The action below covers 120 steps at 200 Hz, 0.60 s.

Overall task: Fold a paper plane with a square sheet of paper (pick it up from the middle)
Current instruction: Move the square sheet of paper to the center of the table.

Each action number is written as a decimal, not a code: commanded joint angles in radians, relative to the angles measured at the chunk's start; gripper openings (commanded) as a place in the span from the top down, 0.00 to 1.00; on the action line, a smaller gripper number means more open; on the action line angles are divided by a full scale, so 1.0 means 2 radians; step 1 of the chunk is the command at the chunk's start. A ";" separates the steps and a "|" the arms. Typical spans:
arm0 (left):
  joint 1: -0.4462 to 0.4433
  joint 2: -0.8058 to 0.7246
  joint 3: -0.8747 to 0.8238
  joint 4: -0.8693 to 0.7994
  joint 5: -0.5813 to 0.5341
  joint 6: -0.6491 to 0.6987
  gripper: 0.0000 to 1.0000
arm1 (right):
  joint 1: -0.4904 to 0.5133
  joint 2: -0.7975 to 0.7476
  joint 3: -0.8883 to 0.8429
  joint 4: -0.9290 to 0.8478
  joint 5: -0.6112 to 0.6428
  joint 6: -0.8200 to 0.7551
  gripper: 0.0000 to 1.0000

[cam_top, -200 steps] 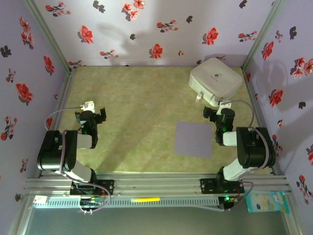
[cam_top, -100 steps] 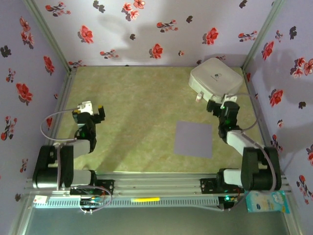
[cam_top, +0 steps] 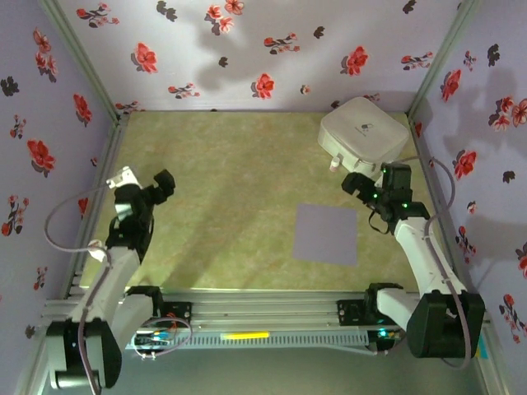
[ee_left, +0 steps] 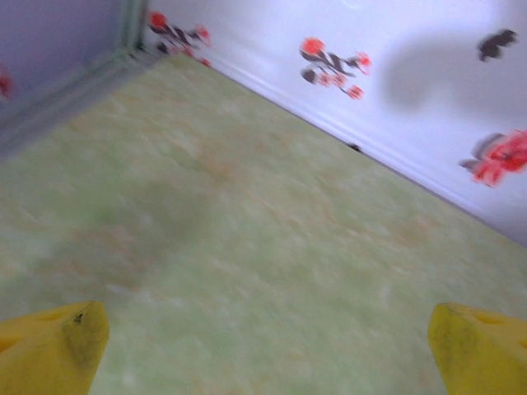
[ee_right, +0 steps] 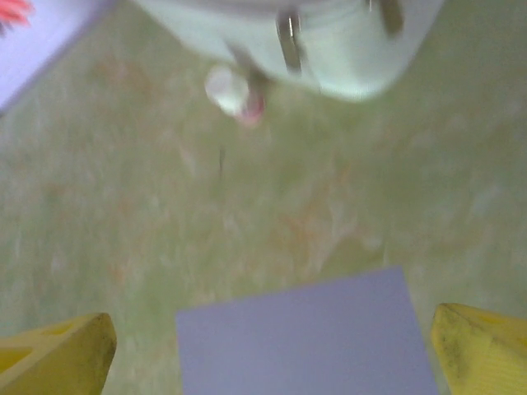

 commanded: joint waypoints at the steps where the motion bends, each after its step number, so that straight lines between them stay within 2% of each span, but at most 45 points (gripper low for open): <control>1: -0.002 -0.037 -0.044 0.023 0.093 -0.075 0.00 | 0.020 0.019 0.002 -0.096 -0.036 0.012 0.02; 28: -0.017 -0.029 -0.008 -0.055 0.147 -0.078 0.00 | 0.052 0.030 -0.020 -0.089 -0.032 0.030 0.03; 51: -0.068 0.007 0.020 -0.098 0.154 -0.064 0.00 | 0.068 0.048 -0.028 -0.072 -0.035 0.043 0.05; 85: -0.188 0.091 0.073 -0.135 0.153 -0.041 0.00 | 0.078 0.085 -0.019 -0.072 -0.036 0.039 0.08; 120: -0.301 0.200 0.138 -0.119 0.146 -0.044 0.00 | 0.083 0.111 -0.010 -0.070 -0.028 0.029 0.12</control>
